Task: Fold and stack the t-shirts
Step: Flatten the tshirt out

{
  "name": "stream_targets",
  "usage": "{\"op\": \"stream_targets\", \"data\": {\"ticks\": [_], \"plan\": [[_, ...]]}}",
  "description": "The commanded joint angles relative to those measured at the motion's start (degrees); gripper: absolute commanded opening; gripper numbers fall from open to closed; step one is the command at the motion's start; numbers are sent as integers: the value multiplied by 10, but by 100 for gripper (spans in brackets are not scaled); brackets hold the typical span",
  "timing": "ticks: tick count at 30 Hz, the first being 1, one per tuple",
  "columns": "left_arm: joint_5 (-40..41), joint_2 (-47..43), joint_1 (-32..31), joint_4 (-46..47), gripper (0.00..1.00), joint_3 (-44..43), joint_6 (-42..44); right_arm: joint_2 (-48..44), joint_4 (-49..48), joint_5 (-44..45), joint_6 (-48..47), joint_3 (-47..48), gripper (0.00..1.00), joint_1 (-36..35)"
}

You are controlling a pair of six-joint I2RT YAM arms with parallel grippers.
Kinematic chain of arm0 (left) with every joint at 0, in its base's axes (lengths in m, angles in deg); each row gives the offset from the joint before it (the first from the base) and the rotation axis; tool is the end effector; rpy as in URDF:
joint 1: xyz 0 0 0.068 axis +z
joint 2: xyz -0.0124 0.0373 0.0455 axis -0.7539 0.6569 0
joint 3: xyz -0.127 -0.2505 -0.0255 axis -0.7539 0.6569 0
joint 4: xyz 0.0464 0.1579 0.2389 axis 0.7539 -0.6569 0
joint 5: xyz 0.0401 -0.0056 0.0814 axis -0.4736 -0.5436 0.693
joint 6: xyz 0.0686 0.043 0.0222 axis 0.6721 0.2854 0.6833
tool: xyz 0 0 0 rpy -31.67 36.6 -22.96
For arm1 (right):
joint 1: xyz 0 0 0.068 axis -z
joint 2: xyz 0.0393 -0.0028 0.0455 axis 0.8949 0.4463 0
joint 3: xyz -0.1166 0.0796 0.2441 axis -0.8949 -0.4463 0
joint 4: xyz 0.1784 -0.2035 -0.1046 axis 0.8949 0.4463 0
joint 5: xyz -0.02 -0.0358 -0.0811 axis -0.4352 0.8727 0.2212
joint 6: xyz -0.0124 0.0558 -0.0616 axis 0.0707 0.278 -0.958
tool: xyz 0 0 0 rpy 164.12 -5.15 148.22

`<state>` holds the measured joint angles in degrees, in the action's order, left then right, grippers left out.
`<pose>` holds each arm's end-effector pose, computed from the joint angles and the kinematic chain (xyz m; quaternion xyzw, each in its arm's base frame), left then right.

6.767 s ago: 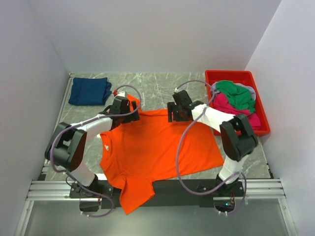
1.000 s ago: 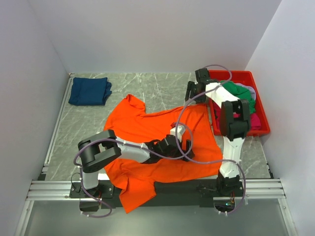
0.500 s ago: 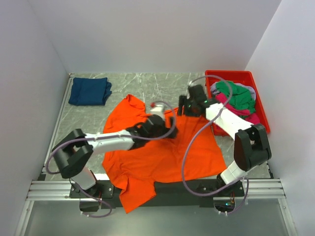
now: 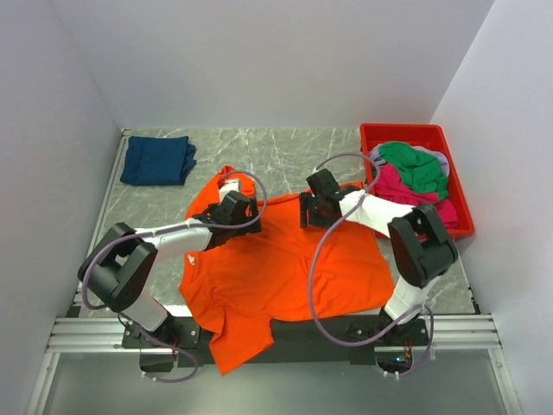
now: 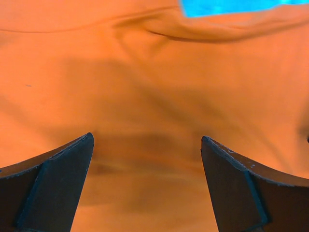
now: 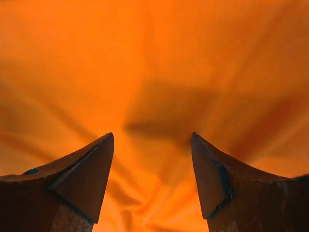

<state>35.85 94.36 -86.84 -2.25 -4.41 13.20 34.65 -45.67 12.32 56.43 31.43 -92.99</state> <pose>0.2929 -0.2006 0.1337 -0.0762 0.9155 -0.1258 0.3746 0.3368 0.1884 0.1370 -0.0411 0.9657 0.1043 0.2342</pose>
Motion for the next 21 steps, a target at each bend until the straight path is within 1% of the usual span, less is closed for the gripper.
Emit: {"op": "stream_targets", "data": {"ticks": [1,7,15,21], "plan": [[31,14,20,-20,99,-26,27,25,-4,23,5,25,72,-5],[-7,63,61,-7,99,-41,43,65,-4,12,3,45,72,-4],[-62,122,101,14,99,-69,58,123,11,-2,-8,99,72,4],[-85,174,121,12,99,-123,77,143,21,-13,-11,127,72,25]]}}
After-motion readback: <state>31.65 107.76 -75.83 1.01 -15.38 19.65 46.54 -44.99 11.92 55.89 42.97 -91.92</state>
